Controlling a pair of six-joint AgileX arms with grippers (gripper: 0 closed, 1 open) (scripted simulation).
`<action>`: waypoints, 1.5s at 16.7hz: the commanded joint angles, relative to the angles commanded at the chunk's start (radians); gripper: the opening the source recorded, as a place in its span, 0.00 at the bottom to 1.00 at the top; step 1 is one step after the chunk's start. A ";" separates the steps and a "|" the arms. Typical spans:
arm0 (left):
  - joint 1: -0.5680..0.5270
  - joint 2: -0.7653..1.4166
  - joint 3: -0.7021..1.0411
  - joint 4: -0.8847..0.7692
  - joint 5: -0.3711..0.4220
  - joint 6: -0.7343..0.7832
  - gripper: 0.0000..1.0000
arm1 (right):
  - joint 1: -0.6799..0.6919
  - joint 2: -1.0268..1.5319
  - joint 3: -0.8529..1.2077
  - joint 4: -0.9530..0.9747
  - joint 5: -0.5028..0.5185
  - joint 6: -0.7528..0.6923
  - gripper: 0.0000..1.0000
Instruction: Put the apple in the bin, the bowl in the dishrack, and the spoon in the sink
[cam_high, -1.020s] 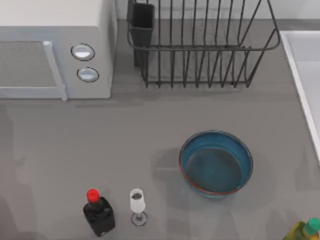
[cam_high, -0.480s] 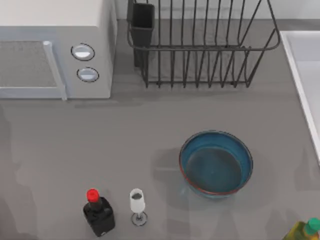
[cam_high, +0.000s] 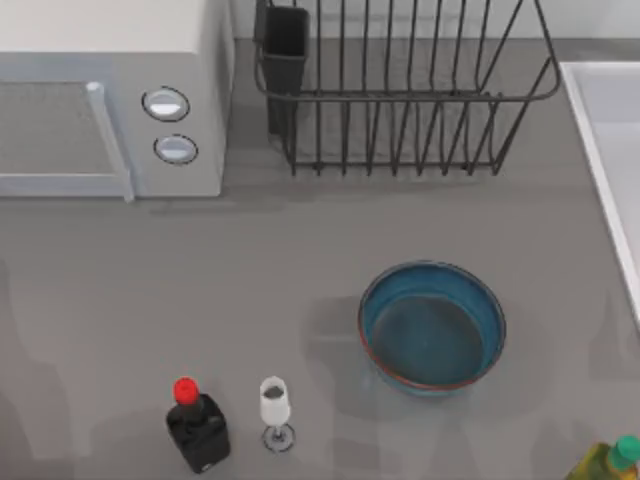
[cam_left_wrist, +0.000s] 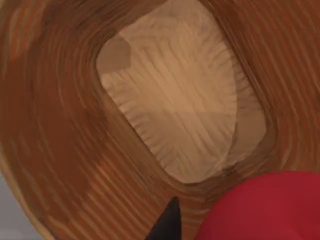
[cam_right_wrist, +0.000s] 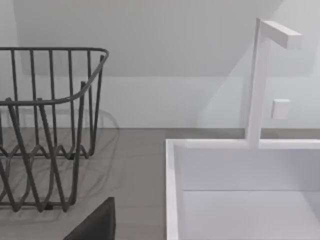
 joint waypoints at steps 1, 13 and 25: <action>0.004 0.005 -0.023 0.024 0.000 0.006 0.00 | 0.000 0.000 0.000 0.000 0.000 0.000 1.00; 0.006 0.010 -0.039 0.041 -0.001 0.013 0.53 | 0.000 0.000 0.000 0.000 0.000 0.000 1.00; 0.006 0.010 -0.039 0.041 -0.001 0.013 1.00 | 0.000 0.000 0.000 0.000 0.000 0.000 1.00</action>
